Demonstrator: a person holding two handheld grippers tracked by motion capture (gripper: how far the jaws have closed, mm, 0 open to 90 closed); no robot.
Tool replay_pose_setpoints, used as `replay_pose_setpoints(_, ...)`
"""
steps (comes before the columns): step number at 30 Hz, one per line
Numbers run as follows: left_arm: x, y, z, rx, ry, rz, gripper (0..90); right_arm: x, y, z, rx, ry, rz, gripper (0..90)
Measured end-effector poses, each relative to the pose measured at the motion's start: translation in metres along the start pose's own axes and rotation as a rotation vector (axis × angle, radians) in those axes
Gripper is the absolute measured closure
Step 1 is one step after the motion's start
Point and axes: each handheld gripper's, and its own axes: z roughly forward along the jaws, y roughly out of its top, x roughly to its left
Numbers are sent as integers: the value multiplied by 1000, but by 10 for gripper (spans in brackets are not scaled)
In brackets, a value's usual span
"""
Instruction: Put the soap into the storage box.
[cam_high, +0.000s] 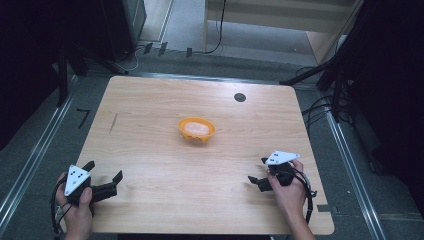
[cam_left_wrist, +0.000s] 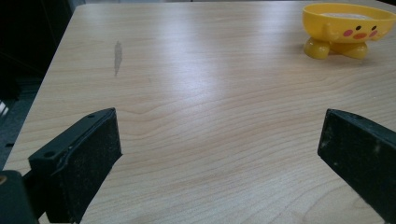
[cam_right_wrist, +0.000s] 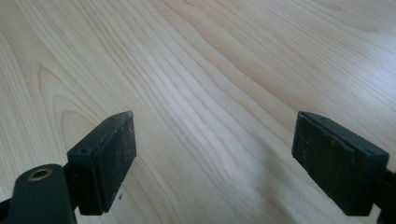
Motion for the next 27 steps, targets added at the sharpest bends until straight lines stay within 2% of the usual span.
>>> replay_pose_setpoints(8, 0, 0, 0, 2, 2, 0, 0, -2, -26, -16, -68, -32, 38, 143)
replay_pose_setpoints(9, 0, 0, 0, 0, 2, -2, 0, -1, -32, -22, -96, -68, 46, 140)
replay_pose_setpoints(12, 0, 0, 0, 0, -2, -2, 0, 0, -42, -29, -125, -88, 74, 144)
replay_pose_setpoints(18, 0, 0, 0, -3, -3, -3, 0, -2, -58, -39, -122, -92, 104, 157)
replay_pose_setpoints(20, 0, 0, 0, -4, -2, -4, 0, -3, -67, -46, -143, -99, 127, 155)
replay_pose_setpoints(22, 0, 0, 0, -2, -1, -2, 0, -3, -72, -49, -143, -119, 130, 155)
replay_pose_setpoints(27, 0, 0, 0, 3, 1, 4, 0, -3, -77, -56, -162, -129, 140, 161)
